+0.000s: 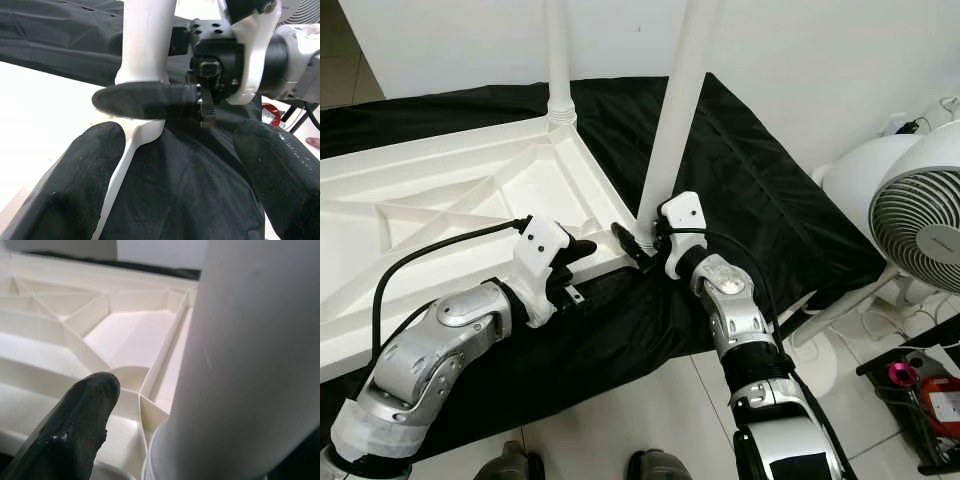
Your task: Building children table
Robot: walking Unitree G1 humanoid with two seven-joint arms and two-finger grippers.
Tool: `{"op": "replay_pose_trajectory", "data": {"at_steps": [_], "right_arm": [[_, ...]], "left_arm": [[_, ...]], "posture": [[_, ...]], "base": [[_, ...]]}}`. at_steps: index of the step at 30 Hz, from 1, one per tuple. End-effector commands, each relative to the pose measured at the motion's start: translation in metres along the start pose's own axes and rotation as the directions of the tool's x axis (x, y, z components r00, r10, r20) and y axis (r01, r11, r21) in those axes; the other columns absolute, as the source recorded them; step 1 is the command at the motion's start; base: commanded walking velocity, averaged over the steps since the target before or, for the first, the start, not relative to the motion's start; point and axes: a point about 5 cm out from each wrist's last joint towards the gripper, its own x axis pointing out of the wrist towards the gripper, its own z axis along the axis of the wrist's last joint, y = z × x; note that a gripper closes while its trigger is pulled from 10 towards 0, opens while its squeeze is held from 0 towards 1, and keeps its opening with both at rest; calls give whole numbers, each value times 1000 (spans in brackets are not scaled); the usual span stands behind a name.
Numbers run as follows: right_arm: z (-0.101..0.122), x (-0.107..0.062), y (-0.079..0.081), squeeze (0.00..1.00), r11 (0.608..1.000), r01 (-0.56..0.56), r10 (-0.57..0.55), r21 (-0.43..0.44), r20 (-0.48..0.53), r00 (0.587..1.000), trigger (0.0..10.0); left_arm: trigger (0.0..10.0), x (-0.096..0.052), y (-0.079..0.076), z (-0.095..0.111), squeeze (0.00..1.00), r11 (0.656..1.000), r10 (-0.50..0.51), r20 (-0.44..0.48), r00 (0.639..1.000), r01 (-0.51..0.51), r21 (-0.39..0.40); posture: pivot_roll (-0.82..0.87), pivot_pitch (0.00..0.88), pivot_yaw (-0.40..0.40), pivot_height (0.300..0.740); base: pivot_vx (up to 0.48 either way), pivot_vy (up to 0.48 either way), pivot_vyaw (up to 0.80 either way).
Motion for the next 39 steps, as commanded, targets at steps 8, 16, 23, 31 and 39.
{"op": "replay_pose_trajectory", "data": {"at_steps": [8, 16, 23, 31, 39], "right_arm": [[0, 5, -14, 0, 996, -44, 40, -79, -53, 998, 8745], [-13, -4, -20, 0, 1000, 3, -4, -14, -88, 996, 0], [-17, -4, -19, 0, 1000, 13, -13, 0, -87, 996, 157], [-18, 3, -6, 0, 991, 110, -105, 81, -68, 992, 10000], [-4, 21, 17, 0, 900, 400, -395, 171, -64, 916, 10000]], "left_arm": [[10000, 2, 1, 1, 0, 1000, 10, -3, 1000, -10, 8], [10000, 1, 3, 2, 0, 1000, 28, 3, 1000, -28, 0], [10000, 1, 4, 3, 0, 1000, 26, 3, 1000, -26, -2], [10000, 1, 4, 2, 0, 1000, 21, -3, 1000, -21, -2], [10000, 0, 3, 0, 0, 1000, 21, -5, 1000, -21, -7]], "posture": [[-39, 67, -44, 740], [-43, 78, -43, 740], [-48, 85, -37, 740], [-52, 93, -36, 740], [-62, 90, -36, 740]], "base": [[0, 0, 0], [0, 0, 0], [0, 0, 0], [0, 0, 0], [0, 0, 0]]}}
